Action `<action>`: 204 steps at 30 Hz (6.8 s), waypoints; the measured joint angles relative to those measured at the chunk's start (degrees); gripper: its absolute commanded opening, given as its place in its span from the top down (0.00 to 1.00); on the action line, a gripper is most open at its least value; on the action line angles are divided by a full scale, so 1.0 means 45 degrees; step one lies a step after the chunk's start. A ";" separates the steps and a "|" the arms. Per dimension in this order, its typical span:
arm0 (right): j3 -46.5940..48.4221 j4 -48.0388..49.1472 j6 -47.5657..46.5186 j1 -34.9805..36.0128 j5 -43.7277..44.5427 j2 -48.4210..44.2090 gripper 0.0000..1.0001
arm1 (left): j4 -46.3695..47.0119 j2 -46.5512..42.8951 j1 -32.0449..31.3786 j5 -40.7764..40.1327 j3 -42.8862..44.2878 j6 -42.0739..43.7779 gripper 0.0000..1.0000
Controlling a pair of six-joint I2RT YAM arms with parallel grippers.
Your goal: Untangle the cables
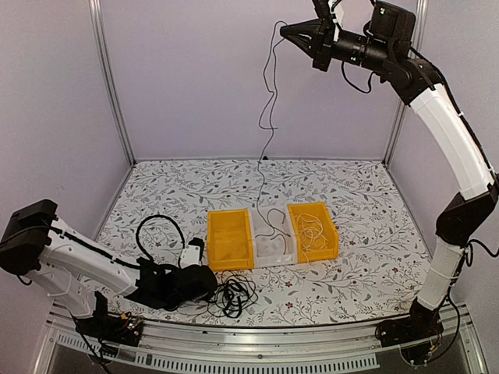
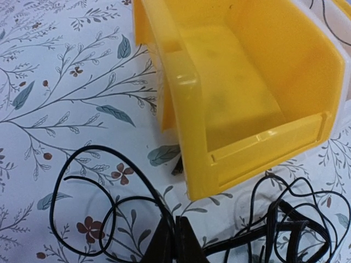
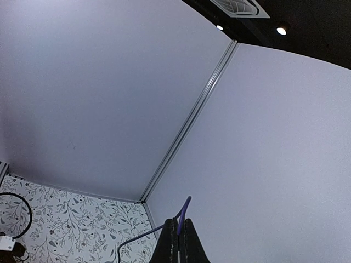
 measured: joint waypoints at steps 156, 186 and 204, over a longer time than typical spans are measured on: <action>-1.4445 0.1977 0.1467 0.0078 -0.3871 -0.1647 1.00 | -0.1093 0.0908 0.0155 0.0141 0.0733 -0.0340 1.00; -0.9991 -0.3619 0.1088 0.2025 0.2968 0.3444 0.75 | -0.1103 0.1137 0.0155 0.0136 0.0826 -0.0243 1.00; -1.1409 -0.4833 0.0010 0.2157 0.3954 -0.0709 0.55 | -0.1307 0.1462 0.0155 0.0141 0.1122 -0.0189 1.00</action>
